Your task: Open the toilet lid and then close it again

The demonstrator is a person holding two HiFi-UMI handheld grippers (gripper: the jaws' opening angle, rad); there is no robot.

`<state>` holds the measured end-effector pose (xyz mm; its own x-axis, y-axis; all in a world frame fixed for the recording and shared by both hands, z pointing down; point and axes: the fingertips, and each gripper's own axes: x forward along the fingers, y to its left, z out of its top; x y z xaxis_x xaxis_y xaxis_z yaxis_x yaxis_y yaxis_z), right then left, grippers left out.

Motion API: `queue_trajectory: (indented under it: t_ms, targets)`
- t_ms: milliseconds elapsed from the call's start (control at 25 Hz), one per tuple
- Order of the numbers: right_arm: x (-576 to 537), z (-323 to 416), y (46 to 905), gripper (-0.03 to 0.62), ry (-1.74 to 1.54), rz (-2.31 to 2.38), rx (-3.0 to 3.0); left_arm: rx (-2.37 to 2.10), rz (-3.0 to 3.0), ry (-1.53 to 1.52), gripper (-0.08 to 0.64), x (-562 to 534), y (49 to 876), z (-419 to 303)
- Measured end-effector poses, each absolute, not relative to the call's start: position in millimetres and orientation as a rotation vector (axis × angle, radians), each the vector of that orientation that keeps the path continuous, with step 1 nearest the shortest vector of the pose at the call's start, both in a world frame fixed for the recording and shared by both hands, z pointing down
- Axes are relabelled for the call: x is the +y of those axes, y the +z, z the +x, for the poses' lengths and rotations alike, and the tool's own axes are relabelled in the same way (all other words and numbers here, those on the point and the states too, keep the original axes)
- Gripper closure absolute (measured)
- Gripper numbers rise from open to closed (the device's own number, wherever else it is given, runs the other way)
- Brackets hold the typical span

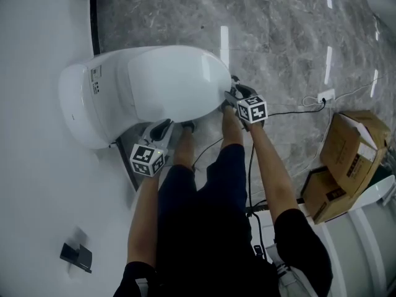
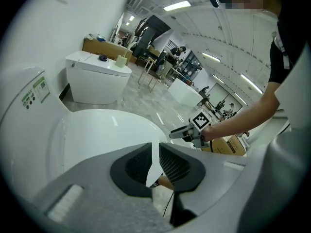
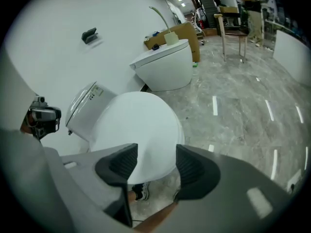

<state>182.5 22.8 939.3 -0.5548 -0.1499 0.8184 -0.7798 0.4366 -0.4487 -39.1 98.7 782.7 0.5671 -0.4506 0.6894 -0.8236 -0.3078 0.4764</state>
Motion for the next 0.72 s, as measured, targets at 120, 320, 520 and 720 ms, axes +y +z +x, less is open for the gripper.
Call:
queue_trajectory:
  t_ms: [120,320,520,720]
  targets:
    - [13,181,961,0.314,1.164,0.84,-1.959,-1.018,1.925,0.552,0.506,103,801,-39]
    - [4,174,981,0.272,1.214,0.886,-1.961,-1.006,1.9,0.542,0.506,111,816,-35]
    - [0,158,984,0.242,1.288,0.9,-2.004,-1.007,1.888,0.534,0.506,114,823,-37]
    - [2,152,983,0.198,1.259,0.954,-1.996,-1.009,1.883,0.52,0.506,113,825,-37]
